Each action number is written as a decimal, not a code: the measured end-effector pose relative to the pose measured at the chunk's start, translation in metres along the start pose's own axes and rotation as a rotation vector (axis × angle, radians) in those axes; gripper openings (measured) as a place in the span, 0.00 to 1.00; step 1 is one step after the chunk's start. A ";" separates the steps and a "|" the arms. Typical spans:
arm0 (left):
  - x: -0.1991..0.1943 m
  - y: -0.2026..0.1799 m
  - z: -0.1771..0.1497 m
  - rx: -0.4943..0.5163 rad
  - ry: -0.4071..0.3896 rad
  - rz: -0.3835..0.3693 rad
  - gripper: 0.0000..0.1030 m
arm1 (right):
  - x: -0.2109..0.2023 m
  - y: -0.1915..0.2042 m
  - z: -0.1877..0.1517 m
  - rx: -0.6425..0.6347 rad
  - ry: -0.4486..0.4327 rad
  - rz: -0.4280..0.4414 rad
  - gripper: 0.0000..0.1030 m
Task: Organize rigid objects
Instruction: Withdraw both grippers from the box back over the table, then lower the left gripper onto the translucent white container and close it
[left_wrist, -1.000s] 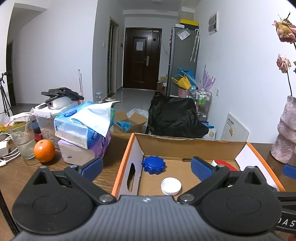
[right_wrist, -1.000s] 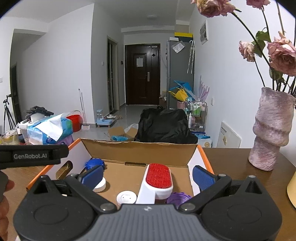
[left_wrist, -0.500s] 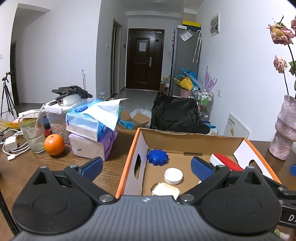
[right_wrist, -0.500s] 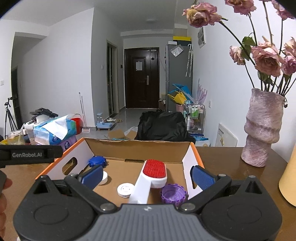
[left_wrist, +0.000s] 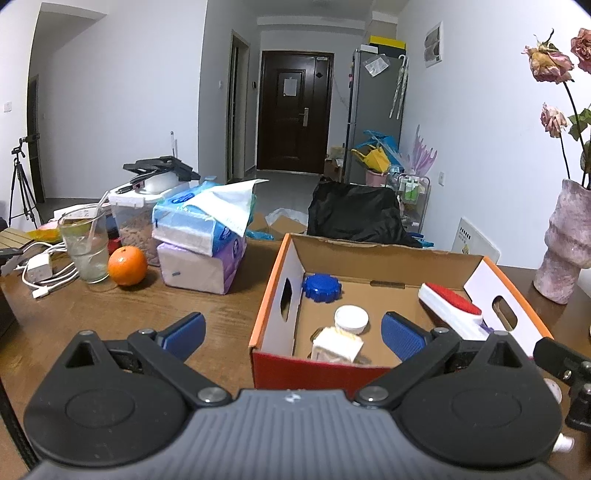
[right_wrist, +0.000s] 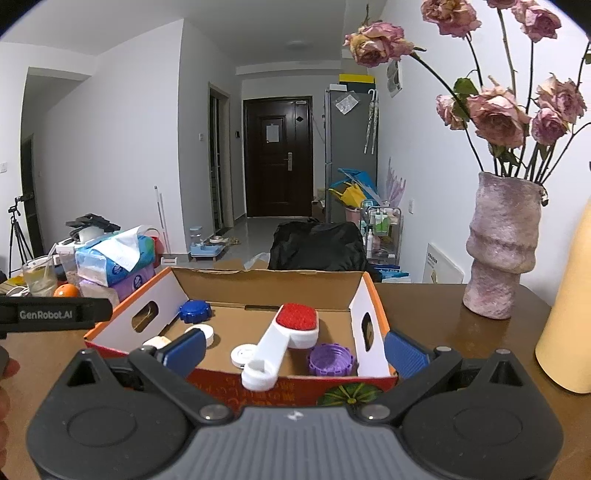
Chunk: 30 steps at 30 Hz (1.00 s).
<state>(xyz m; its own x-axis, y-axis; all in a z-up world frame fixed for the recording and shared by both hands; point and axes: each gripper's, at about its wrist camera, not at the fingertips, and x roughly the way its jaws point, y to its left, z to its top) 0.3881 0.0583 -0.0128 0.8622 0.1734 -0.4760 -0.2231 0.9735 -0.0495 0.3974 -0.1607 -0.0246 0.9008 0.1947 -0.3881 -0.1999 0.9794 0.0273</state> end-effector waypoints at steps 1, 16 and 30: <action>-0.002 0.000 -0.002 -0.001 0.001 0.001 1.00 | -0.003 -0.001 -0.001 0.001 0.000 0.000 1.00; -0.027 -0.005 -0.033 0.013 0.044 0.017 1.00 | -0.042 -0.011 -0.024 -0.004 0.017 -0.023 1.00; -0.030 -0.016 -0.070 0.029 0.137 0.040 1.00 | -0.060 -0.023 -0.056 -0.005 0.067 -0.046 1.00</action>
<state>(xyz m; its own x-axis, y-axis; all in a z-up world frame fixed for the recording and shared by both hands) 0.3340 0.0273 -0.0594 0.7823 0.1925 -0.5924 -0.2412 0.9705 -0.0032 0.3263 -0.1984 -0.0537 0.8816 0.1450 -0.4493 -0.1607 0.9870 0.0033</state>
